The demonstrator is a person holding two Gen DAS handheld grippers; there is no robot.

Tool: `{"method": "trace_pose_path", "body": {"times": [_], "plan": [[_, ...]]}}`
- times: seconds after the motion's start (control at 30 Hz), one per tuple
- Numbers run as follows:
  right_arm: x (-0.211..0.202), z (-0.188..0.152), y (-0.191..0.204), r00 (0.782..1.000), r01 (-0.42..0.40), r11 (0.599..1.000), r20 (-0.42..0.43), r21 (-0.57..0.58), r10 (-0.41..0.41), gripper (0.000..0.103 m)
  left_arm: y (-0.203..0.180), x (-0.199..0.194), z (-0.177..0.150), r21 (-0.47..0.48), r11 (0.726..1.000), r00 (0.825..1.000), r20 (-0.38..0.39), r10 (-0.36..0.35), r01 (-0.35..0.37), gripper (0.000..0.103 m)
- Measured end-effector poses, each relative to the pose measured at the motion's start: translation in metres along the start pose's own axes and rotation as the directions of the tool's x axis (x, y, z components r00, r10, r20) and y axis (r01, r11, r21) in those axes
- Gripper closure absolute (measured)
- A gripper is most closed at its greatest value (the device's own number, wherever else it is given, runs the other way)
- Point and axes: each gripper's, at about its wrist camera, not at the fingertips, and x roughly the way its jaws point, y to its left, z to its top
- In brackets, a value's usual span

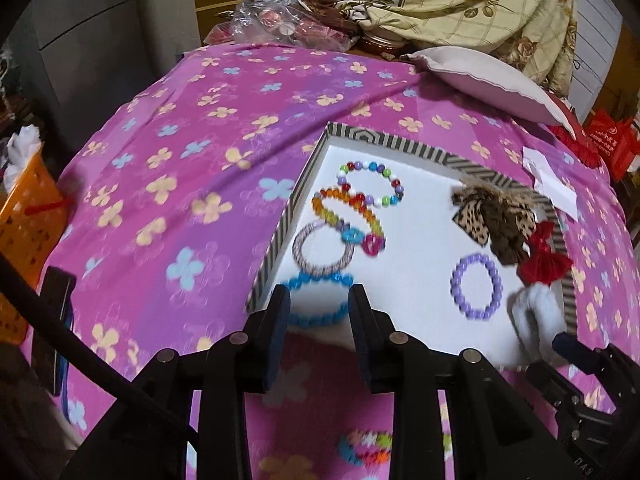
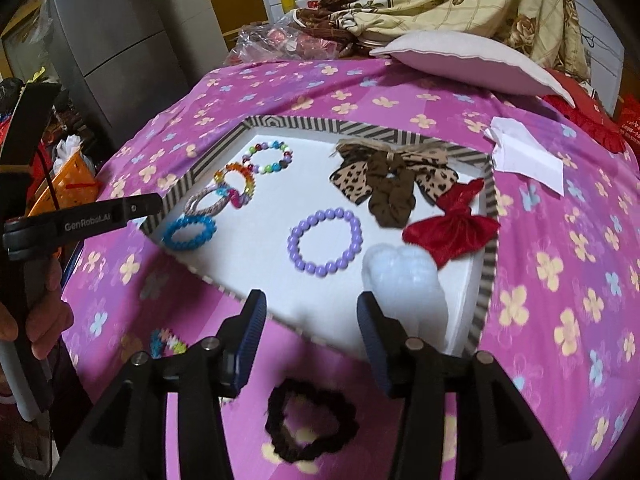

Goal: Organize jewelry
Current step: 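Withdraw both tools toward the black scrunchie and the pixel-bead bracelet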

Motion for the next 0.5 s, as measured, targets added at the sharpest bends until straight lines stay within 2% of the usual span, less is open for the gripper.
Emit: {"method": "trace_pose_path", "body": {"times": [0.5], "plan": [[-0.029, -0.037, 0.011, 1.000, 0.016, 1.000, 0.000, -0.022, -0.016, 0.049, 0.009, -0.032, -0.039, 0.009, 1.000, 0.999, 0.032, 0.008, -0.009, 0.061]]}}
